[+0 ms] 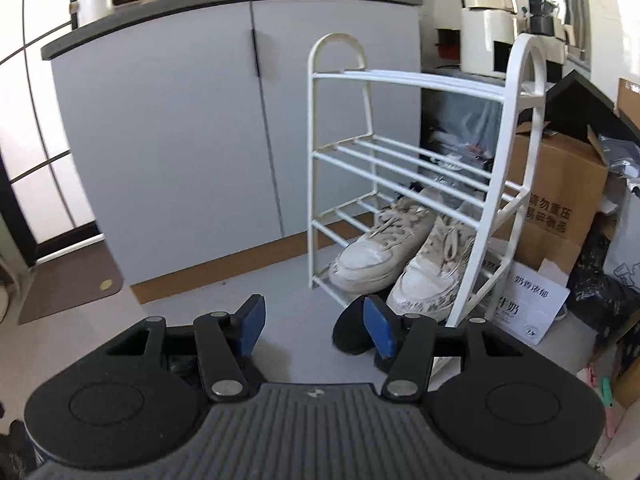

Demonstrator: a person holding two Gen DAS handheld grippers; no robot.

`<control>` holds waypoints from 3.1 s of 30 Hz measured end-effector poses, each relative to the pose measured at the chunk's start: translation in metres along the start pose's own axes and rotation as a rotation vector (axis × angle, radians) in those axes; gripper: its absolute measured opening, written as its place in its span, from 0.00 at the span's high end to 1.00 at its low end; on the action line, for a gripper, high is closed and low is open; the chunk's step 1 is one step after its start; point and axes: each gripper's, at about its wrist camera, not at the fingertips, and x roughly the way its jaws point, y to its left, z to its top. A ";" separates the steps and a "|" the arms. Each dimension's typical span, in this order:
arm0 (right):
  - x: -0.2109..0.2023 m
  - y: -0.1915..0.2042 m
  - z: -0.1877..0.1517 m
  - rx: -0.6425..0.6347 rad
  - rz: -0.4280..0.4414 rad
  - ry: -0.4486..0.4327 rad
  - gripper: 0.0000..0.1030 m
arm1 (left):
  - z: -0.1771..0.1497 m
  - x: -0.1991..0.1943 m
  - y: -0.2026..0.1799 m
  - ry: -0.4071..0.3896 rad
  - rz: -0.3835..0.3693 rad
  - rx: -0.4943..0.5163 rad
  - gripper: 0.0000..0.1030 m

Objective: Organize scattered shoes
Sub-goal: 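Open the right tool and withdraw it from the rack, then lower the right tool toward the heels of the black clog pair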

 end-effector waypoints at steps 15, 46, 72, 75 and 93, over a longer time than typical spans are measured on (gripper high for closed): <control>0.011 0.039 -0.036 -0.078 0.171 0.079 0.35 | -0.003 -0.006 0.024 -0.010 0.065 -0.019 0.10; 0.136 0.087 -0.118 -0.037 0.236 0.212 0.37 | 0.015 0.021 0.011 0.007 0.080 0.000 0.10; 0.246 0.120 -0.173 -0.114 0.320 0.173 0.37 | 0.038 0.079 0.012 0.027 0.154 -0.088 0.10; 0.254 0.126 -0.177 -0.150 0.333 0.162 0.37 | 0.042 0.080 0.016 0.016 0.162 -0.118 0.10; 0.310 0.147 -0.185 -0.201 0.360 0.121 0.35 | 0.050 0.079 0.004 -0.024 0.201 -0.081 0.10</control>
